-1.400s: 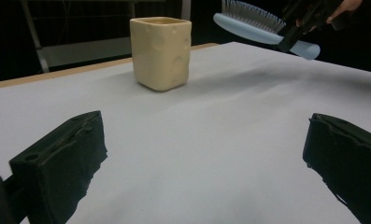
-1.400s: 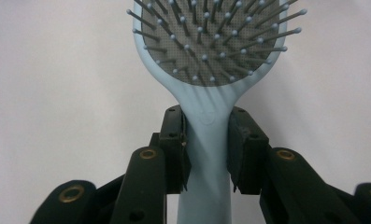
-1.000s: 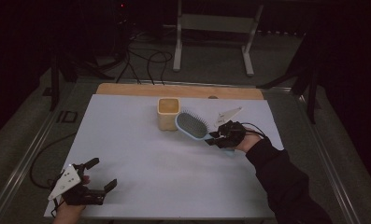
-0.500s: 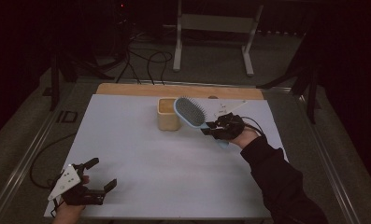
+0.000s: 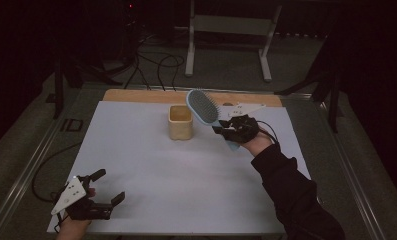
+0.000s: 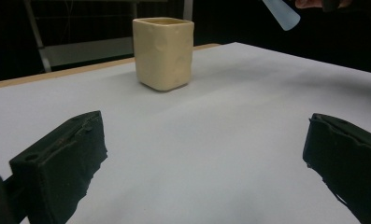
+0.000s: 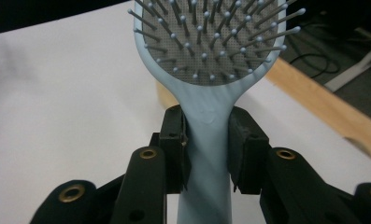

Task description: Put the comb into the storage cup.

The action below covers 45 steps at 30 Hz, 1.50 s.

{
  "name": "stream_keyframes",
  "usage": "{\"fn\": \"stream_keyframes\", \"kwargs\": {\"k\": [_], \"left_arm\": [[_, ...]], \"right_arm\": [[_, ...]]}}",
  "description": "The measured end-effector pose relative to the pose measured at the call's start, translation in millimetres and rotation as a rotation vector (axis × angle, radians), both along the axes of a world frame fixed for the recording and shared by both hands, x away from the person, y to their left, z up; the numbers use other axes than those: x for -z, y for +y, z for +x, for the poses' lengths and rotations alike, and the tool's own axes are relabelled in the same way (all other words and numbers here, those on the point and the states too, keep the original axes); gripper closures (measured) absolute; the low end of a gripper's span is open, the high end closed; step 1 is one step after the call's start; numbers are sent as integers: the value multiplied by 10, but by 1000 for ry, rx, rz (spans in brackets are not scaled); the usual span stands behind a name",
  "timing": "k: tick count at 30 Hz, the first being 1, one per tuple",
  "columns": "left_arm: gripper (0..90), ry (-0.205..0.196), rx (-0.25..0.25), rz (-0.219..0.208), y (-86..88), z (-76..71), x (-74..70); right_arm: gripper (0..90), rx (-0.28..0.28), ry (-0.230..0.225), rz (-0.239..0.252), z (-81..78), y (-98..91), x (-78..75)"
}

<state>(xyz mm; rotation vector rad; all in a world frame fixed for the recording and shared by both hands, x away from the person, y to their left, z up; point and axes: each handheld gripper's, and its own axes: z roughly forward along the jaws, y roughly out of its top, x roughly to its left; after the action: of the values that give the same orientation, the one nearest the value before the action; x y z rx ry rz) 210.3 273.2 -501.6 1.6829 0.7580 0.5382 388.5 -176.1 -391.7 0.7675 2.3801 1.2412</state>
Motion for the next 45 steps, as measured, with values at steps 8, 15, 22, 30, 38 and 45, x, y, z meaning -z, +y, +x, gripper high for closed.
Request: {"fn": "stream_keyframes", "kwargs": {"k": [8,15,22,30,38,45], "left_arm": [[0,-1,0,2,4,-1,-3],[0,-1,0,-3,10,-3,-3],[0,-2,-1,-3,12,-4,-2],[0,-3,-1,-8,22,-9,-5],[0,-3,-1,-8,24,-11,-8],[0,-2,-2,-14,29,-12,-7]], "right_arm": [[698,31,-35,37,51,96,-45],[698,59,-59,66,108,217,-65],[698,62,-86,88,169,363,-61],[698,81,-114,154,242,532,-74],[699,86,-127,167,286,660,-69],[698,97,-135,202,371,735,-90]]}}
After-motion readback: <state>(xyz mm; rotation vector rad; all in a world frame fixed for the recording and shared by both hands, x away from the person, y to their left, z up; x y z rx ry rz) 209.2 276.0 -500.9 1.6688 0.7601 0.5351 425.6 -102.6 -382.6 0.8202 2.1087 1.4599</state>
